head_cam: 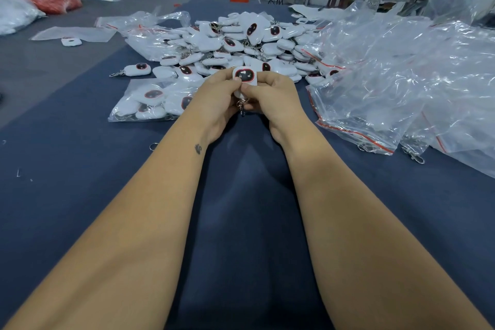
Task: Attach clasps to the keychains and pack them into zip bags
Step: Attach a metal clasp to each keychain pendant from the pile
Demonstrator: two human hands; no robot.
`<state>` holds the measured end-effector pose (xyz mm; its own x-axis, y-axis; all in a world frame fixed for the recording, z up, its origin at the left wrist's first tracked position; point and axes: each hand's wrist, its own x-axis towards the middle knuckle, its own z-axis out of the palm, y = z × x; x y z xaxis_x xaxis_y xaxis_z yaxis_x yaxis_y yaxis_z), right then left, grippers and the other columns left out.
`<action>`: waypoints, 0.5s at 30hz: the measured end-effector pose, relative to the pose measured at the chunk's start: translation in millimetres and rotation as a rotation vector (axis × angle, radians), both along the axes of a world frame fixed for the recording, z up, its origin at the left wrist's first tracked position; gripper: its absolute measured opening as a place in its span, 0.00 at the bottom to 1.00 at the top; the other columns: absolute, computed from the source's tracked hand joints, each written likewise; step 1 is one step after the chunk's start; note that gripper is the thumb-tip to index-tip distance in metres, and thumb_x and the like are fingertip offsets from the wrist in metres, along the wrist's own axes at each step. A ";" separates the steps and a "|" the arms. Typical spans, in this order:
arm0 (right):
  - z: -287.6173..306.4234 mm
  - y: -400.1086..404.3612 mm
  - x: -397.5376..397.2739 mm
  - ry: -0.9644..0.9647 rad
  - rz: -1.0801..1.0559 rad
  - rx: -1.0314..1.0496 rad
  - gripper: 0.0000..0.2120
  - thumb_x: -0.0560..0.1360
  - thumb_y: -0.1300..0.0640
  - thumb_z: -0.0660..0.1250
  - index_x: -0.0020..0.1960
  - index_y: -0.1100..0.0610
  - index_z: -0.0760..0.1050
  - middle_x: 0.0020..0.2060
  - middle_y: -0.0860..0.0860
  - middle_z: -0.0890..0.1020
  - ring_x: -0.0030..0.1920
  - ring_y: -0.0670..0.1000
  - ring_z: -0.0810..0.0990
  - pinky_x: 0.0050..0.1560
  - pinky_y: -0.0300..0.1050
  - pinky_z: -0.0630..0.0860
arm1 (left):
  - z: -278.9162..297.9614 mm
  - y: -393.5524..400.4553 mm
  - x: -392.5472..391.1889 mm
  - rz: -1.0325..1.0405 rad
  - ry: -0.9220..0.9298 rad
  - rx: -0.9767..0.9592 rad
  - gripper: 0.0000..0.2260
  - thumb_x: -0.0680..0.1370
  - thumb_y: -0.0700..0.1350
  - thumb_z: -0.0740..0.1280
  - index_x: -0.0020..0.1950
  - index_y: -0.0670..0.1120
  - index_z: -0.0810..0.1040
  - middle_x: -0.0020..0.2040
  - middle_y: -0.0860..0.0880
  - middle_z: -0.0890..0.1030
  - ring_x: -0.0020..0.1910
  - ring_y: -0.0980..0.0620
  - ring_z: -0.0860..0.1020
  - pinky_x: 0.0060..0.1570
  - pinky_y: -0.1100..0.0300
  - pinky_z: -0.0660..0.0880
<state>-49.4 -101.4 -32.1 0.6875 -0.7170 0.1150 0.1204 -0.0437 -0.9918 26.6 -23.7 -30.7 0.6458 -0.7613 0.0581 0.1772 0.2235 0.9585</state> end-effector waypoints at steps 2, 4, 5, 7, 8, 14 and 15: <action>1.8 0.6 0.3 -0.014 0.011 0.020 0.07 0.75 0.69 0.65 0.51 0.63 0.78 0.39 0.56 0.81 0.37 0.49 0.80 0.33 0.37 0.78 | -0.8 -0.8 -0.5 0.023 0.016 -0.004 0.11 0.83 0.35 0.56 0.59 0.43 0.75 0.42 0.47 0.81 0.35 0.54 0.80 0.35 0.62 0.77; 3.7 0.7 0.8 -0.020 0.022 0.061 0.07 0.76 0.68 0.63 0.50 0.61 0.78 0.42 0.59 0.81 0.40 0.51 0.80 0.35 0.40 0.80 | -1.0 -0.6 -0.5 0.021 0.016 -0.011 0.10 0.83 0.35 0.56 0.57 0.45 0.75 0.40 0.49 0.82 0.33 0.56 0.81 0.34 0.63 0.77; 4.4 0.3 1.0 -0.024 0.024 0.086 0.07 0.77 0.67 0.62 0.51 0.61 0.77 0.44 0.59 0.80 0.40 0.51 0.81 0.36 0.40 0.80 | -1.0 -0.2 -0.5 0.017 0.014 -0.015 0.11 0.83 0.35 0.56 0.56 0.46 0.75 0.38 0.50 0.82 0.33 0.57 0.81 0.33 0.64 0.77; 4.8 -0.8 1.6 -0.037 0.023 0.119 0.07 0.78 0.66 0.61 0.51 0.60 0.77 0.44 0.58 0.80 0.40 0.52 0.80 0.35 0.40 0.80 | -1.2 0.2 -0.1 0.005 0.002 -0.015 0.12 0.83 0.35 0.55 0.54 0.48 0.75 0.36 0.52 0.83 0.33 0.57 0.81 0.34 0.64 0.76; 4.5 -1.2 1.7 -0.041 0.020 0.125 0.07 0.79 0.65 0.61 0.49 0.59 0.77 0.43 0.57 0.80 0.40 0.52 0.80 0.35 0.40 0.80 | -1.2 0.3 0.0 0.000 -0.002 -0.015 0.12 0.83 0.35 0.55 0.54 0.48 0.75 0.37 0.52 0.83 0.33 0.57 0.81 0.34 0.64 0.76; -1.1 -2.9 4.8 -0.007 -0.015 0.057 0.05 0.78 0.62 0.62 0.48 0.57 0.77 0.45 0.57 0.80 0.44 0.52 0.79 0.37 0.41 0.80 | -0.6 -1.0 1.4 -0.047 -0.008 -0.009 0.16 0.81 0.34 0.55 0.64 0.41 0.77 0.36 0.52 0.82 0.33 0.58 0.80 0.36 0.64 0.76; -2.0 -3.3 5.5 0.004 -0.020 0.038 0.05 0.78 0.61 0.63 0.49 0.57 0.77 0.47 0.58 0.80 0.45 0.52 0.79 0.37 0.41 0.80 | -0.7 -1.1 1.7 -0.051 -0.016 -0.003 0.16 0.81 0.35 0.55 0.65 0.41 0.77 0.34 0.53 0.81 0.33 0.58 0.79 0.37 0.64 0.76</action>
